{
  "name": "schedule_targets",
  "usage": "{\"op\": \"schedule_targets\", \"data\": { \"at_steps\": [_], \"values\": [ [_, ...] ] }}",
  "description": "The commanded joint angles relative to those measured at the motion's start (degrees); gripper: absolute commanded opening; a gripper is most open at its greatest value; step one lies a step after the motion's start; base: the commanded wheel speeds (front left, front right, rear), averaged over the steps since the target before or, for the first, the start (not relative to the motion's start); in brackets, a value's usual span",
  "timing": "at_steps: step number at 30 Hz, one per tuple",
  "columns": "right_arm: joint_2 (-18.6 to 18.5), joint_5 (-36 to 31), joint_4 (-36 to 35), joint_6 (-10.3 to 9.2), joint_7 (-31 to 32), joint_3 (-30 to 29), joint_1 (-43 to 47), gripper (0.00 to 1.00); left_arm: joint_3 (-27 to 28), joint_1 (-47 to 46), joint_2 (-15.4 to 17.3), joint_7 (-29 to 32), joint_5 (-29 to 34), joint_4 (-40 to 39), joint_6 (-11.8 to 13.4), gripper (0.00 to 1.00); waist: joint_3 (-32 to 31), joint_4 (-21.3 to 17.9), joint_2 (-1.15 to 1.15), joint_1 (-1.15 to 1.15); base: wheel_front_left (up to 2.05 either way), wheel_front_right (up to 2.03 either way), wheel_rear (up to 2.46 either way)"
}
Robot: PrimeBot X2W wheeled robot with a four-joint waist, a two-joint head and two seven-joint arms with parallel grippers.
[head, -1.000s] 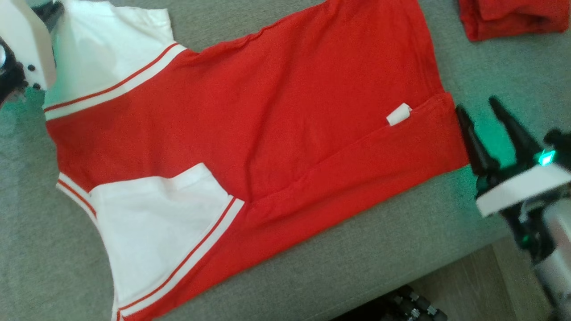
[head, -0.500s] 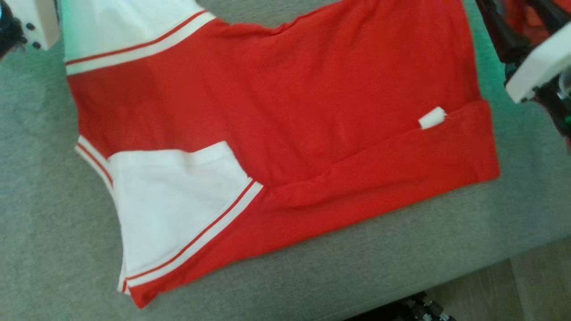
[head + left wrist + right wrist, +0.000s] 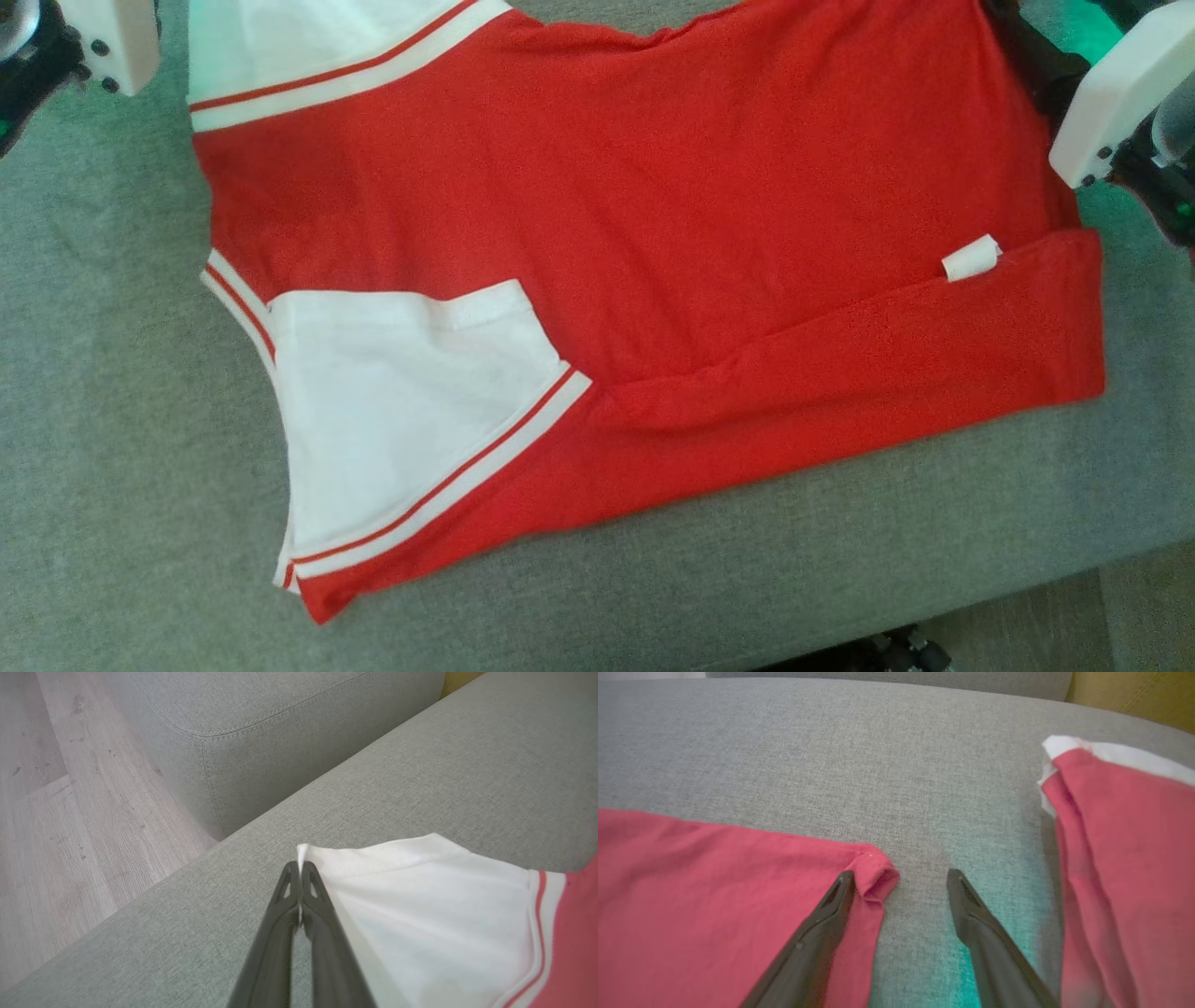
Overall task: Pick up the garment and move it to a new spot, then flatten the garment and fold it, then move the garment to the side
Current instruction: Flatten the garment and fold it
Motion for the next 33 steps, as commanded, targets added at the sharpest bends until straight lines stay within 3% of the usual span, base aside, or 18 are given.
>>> {"op": "schedule_targets", "data": {
  "at_steps": [1, 5, 6, 8, 10, 11, 12, 19, 29, 33],
  "values": [
    [-1.7, 0.5, -0.3, -0.05, -0.4, 1.1, 0.2, 1.00, 2.0, -3.5, 2.9, -0.8, -0.6, -1.3, 0.1, 0.00, 0.0, 0.1, 0.00, 0.00, 0.00, 0.00, 0.00],
    [-2.4, 0.9, 1.2, -0.05, -1.2, 3.9, -1.2, 1.00, 0.8, -4.1, 3.1, -1.2, -1.3, -1.2, 0.1, 0.00, -0.1, 0.5, 0.00, 0.00, 0.00, 0.00, 0.00],
    [-2.5, 1.0, 1.5, -0.05, -1.3, 4.6, -1.6, 0.96, 0.5, -4.3, 3.2, -1.3, -1.4, -1.1, 0.1, 0.00, -0.1, 0.5, 0.00, 0.00, 0.00, 0.00, 0.00],
    [-2.7, 1.4, 2.1, -0.05, -1.6, 5.9, -2.4, 0.78, -0.1, -4.6, 3.3, -1.6, -1.8, -1.0, 0.1, 0.00, -0.1, 0.7, 0.00, 0.00, 0.00, 0.00, 0.00],
    [-2.8, 1.9, 2.7, -0.05, -1.9, 7.0, -3.1, 0.40, -0.7, -4.8, 3.4, -2.0, -2.1, -0.9, 0.1, 0.00, -0.1, 0.8, 0.00, 0.00, 0.00, 0.00, 0.00],
    [-2.9, 2.1, 2.9, -0.05, -2.1, 7.5, -3.5, 0.11, -1.0, -4.9, 3.5, -2.2, -2.3, -0.8, 0.1, 0.00, -0.2, 0.9, 0.00, 0.00, 0.00, 0.00, 0.00],
    [-2.9, 2.4, 3.2, -0.05, -2.3, 8.0, -3.7, 0.00, -1.2, -5.0, 3.5, -2.5, -2.5, -0.7, 0.1, 0.00, -0.3, 1.0, 0.00, 0.00, 0.00, 0.00, 0.00],
    [-4.0, 5.5, 3.5, -0.05, -2.6, 11.2, -5.1, 0.00, -2.7, -5.1, 3.9, -6.0, -3.2, -0.2, 0.1, 0.00, -1.2, 1.5, 0.00, 0.00, 0.00, 0.00, 0.00],
    [-5.9, 7.6, 3.6, -0.05, -13.8, 9.5, -9.4, 0.00, -3.7, -8.9, 3.9, -20.1, 0.0, 0.3, 0.1, 0.00, -2.8, 1.8, 0.00, 0.00, 0.00, 0.00, 0.00],
    [-7.2, 8.5, 3.0, -0.05, -16.3, 9.1, -9.4, 0.00, -4.2, -9.4, 3.8, -23.1, -0.6, -0.1, 0.1, 0.00, -3.5, 2.2, 0.00, 0.00, 0.00, 0.00, 0.00]
  ]
}}
